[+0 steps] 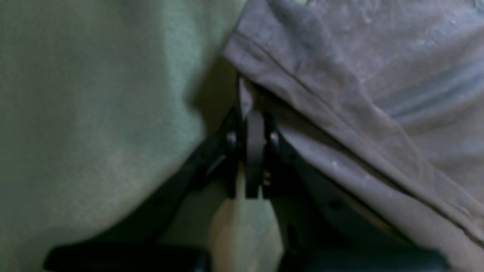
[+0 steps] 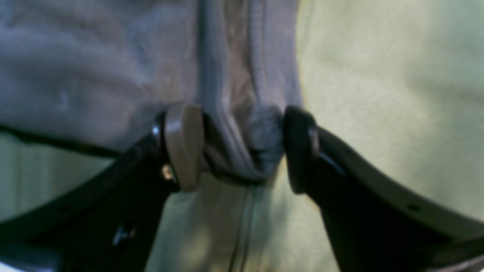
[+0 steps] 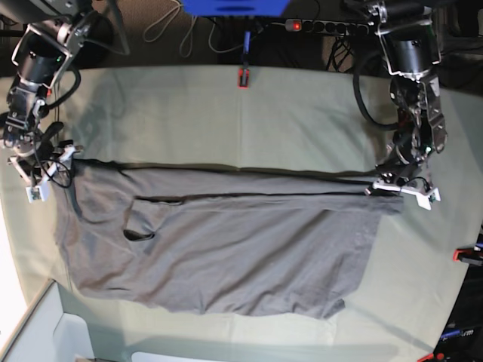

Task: Layout the t-shirt on the table in an organized manner, then fold the t-shirt properly
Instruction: 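Lift the folded edge with both grippers and pull it toward the robot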

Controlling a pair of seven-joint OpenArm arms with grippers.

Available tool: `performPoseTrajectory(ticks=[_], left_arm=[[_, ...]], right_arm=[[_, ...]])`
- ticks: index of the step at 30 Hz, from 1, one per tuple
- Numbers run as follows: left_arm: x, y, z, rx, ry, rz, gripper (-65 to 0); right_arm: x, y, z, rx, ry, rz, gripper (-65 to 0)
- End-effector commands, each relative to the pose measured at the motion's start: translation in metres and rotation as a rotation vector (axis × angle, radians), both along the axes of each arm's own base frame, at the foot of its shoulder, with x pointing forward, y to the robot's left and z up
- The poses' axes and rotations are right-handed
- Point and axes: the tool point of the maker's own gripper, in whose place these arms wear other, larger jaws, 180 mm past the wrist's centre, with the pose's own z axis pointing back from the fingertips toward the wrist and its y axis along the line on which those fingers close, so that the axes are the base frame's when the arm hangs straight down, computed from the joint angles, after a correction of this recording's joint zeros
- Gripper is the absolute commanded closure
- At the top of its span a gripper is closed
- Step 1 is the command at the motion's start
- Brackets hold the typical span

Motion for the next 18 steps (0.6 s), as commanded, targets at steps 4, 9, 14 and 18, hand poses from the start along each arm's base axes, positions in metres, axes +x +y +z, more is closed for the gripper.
performPoseTrajectory(ticks=[4,9,14,18], left_arm=[[0.012,0.009,0.016,0.03,-0.043,0.0,-0.1],[0.011,0.011,0.016,0.032,-0.041,0.008,-0.1],[0.024,0.018,0.06,0.094,-0.151,-0.012,-0.1],[0.046,0.018,0.109,0.135,-0.275,-0.023,-0.1]], right_arm=[[-0.005,-0.003,-0.008,0.001,0.045,-0.001,-13.3],[-0.009,-0.008,-0.005,-0.015,0.039,-0.006,0.0],[0.015,-0.025,0.047,-0.127,-0.088,0.006,0.0],[0.036,-0.036,0.103,-0.213,-0.221,-0.003,0.0]])
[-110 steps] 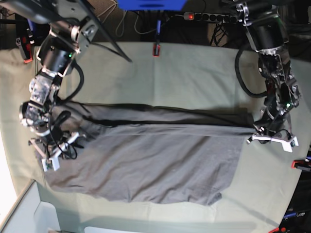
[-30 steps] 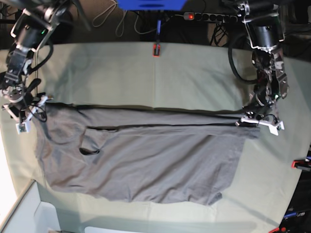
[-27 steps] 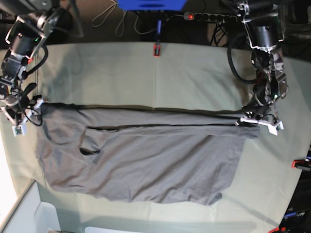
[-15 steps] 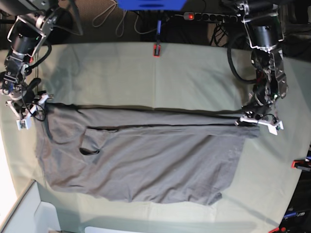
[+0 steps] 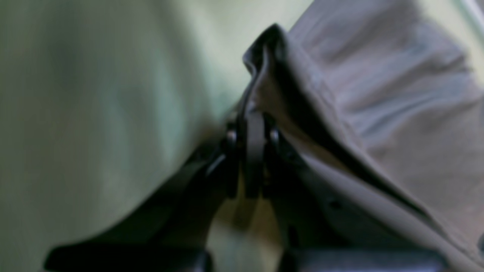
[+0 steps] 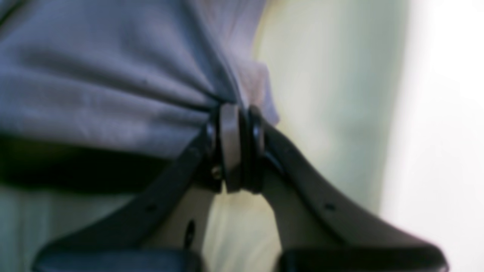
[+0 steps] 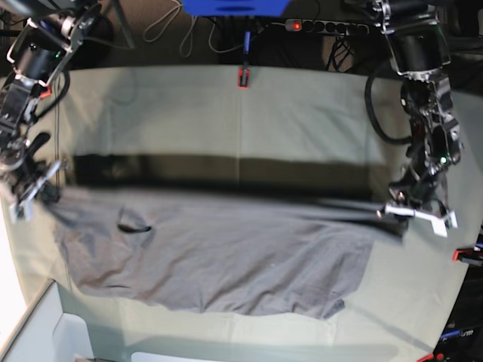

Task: Layout the t-shirt on the table in an organized manner, then fold the t-shirt properly
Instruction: 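Lift the folded edge with both grippers and pull it toward the robot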

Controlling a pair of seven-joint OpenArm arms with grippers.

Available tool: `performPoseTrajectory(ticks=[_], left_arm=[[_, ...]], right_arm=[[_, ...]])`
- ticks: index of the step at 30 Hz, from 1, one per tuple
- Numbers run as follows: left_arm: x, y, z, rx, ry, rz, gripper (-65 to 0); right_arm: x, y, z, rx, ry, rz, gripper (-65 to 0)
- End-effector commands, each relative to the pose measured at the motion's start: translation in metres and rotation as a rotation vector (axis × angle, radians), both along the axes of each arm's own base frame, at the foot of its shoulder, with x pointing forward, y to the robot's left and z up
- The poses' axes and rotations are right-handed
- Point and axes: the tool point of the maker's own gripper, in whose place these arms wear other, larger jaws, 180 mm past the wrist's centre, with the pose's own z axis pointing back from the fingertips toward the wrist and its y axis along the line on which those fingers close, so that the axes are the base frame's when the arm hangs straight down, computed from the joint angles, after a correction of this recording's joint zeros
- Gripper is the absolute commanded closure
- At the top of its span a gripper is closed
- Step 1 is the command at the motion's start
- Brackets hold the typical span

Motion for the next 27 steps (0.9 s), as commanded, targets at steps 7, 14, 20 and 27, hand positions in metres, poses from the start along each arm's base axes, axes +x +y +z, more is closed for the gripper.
performPoseTrajectory(ticks=[7,14,20,27], left_arm=[[0.019,0.001,0.046,0.02,-0.047,-0.036,-0.1],[-0.017,-0.007,0.001,-0.001,0.073,-0.05,-0.1],[-0.064,-0.003,-0.038,0.008,0.196,-0.051,-0.1],[-0.122,-0.001,-0.068,0.011,0.308,-0.053,-0.1]], right_arm=[[0.004,-0.02,0.055,-0.099,-0.118,-0.013,0.0],[-0.049,-0.012,0.005,-0.077,0.02,-0.006,0.0],[-0.096,-0.007,-0.012,-0.044,0.075,-0.005,0.0],[-0.14,-0.004,-0.008,-0.034,0.095,0.001,0.0]])
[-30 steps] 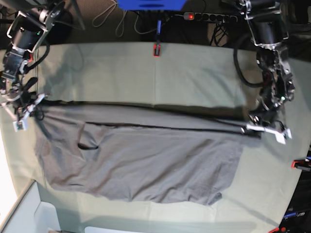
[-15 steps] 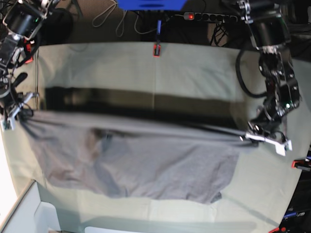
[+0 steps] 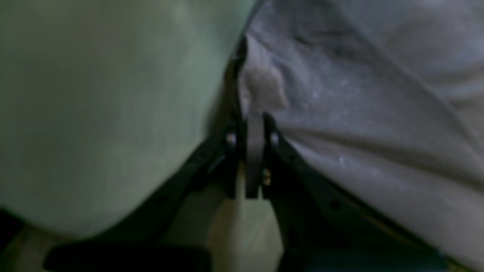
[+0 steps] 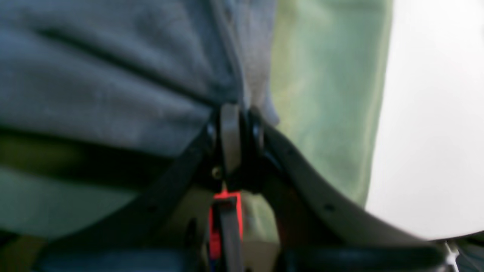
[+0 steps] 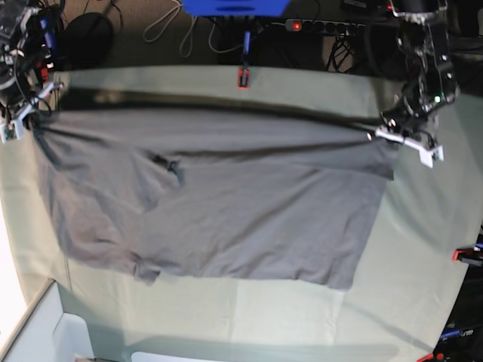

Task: Layout the t-shirt on the table in an organized manner, then fold the t-shirt properly
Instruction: 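Lift the folded edge with both grippers and pull it toward the robot, then release the left gripper and move it down the shirt's side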

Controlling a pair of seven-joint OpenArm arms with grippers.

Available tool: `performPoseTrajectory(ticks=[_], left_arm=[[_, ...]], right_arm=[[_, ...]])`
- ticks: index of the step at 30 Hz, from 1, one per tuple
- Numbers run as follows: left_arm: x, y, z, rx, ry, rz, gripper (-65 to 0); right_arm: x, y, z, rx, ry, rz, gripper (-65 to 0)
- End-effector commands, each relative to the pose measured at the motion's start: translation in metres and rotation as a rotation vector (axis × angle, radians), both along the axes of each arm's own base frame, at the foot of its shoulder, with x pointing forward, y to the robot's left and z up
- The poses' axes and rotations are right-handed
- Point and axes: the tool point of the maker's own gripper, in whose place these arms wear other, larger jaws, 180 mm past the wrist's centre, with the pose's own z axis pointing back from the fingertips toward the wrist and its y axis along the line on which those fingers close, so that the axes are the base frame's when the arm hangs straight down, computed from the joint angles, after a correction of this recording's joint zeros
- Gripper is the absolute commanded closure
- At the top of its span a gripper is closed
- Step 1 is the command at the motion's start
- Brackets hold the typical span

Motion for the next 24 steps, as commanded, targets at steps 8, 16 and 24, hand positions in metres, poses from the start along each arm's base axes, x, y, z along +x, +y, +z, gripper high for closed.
performPoseTrajectory(ticks=[8,16,24], left_arm=[[-0.042,0.007,0.008,0.062,0.016,-0.024,-0.1],[-0.053,0.021,0.001,0.063,0.043,0.027,-0.1],[-0.05,0.025,0.005,0.065,0.03,0.04,-0.4]], right_arm=[[-0.016,-0.007,0.006,0.0,-0.061,-0.017,0.0],[-0.034,0.004,-0.003,0.036,-0.059,-0.033,0.0],[-0.043,0.006,-0.012,0.054,-0.033,-0.051,0.0]])
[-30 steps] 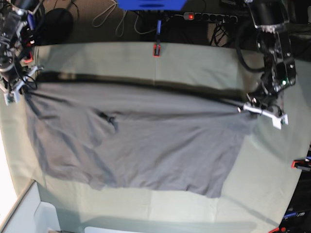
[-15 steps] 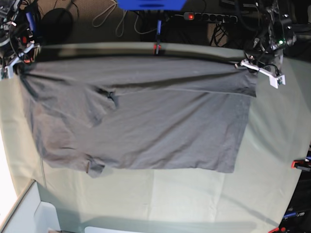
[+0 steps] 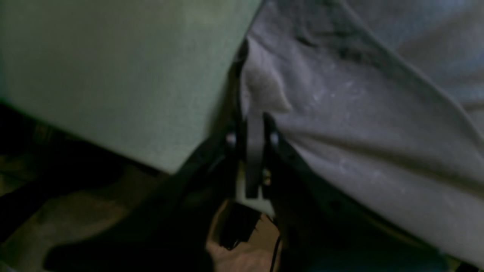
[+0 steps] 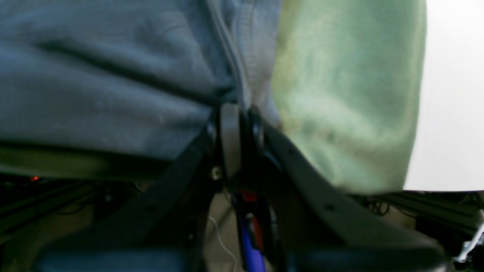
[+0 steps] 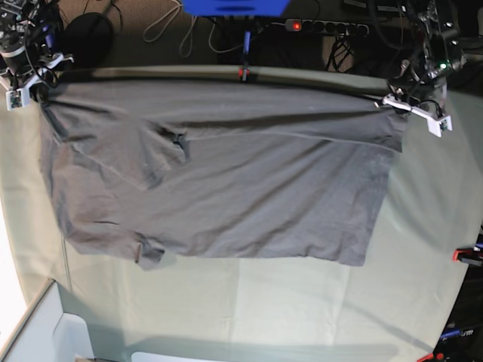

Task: Layout the t-shirt on the table in an organized manner, then fold the t-shirt properly
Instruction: 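Release the left gripper and move it down the shirt's side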

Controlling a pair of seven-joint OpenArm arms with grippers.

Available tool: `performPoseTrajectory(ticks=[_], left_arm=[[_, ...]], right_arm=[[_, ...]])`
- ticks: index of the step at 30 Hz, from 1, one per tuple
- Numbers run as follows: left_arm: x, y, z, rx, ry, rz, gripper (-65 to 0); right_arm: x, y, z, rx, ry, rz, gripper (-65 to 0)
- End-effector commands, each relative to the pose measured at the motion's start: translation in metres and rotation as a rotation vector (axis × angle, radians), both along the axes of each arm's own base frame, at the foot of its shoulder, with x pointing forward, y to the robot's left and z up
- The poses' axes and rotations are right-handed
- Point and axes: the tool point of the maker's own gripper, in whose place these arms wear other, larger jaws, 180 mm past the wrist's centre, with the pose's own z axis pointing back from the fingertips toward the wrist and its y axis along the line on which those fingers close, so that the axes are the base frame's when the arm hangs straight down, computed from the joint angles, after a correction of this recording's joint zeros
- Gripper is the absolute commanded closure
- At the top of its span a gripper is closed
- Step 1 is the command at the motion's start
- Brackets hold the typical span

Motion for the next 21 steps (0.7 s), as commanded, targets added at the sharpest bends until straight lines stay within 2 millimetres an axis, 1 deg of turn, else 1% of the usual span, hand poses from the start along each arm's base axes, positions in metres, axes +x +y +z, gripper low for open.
performPoseTrajectory(ticks=[1,5,6,7,8,11,12,13,15,17,21], left_arm=[[0.003,0.009,0.006,0.028,-0.017,0.009,-0.5],[0.005,0.004,0.007,0.028,-0.019,-0.007,-0.8],[0.005,0.002,0.007,0.028,-0.017,-0.016,-2.3],[0.004,0.001,0.007,0.028,-0.014,-0.021,-5.2],[0.005,0.0,0.007,0.027,-0.015,-0.026,-10.1],[0.007,-0.001,0.012,0.035,-0.028,-0.033,-27.5],[0.005,-0.001,0.014,0.038,-0.031,-0.035,-31.4],[0.005,0.0,0.018,0.04,-0.041,-0.035,-33.9],[0.009,-0.002,0.029,0.052,-0.069,-0.048,-34.9],[0.013,-0.003,0.041,0.065,-0.099,-0.06,-35.1],[0.024,-0.007,0.067,0.093,-0.167,-0.082,-35.1]], right_arm=[[0.001,-0.008,0.008,-0.021,-0.022,0.0,0.0],[-0.003,-0.007,0.002,-0.008,-0.007,-0.005,0.0],[-0.003,-0.007,0.002,-0.008,-0.006,-0.005,0.0],[-0.003,-0.007,0.001,-0.008,-0.004,-0.006,-1.2],[-0.003,-0.007,0.002,-0.008,-0.006,-0.006,-3.8],[-0.002,-0.009,0.004,-0.014,-0.011,-0.007,-13.7],[-0.002,-0.01,0.005,-0.016,-0.014,-0.007,-16.8],[-0.001,-0.011,0.006,-0.019,-0.015,-0.007,-19.5],[-0.002,-0.018,0.013,-0.037,-0.027,-0.02,-23.2],[-0.003,-0.026,0.022,-0.061,-0.045,-0.04,-24.9],[0.001,-0.031,0.037,-0.089,-0.084,-0.059,-25.1]])
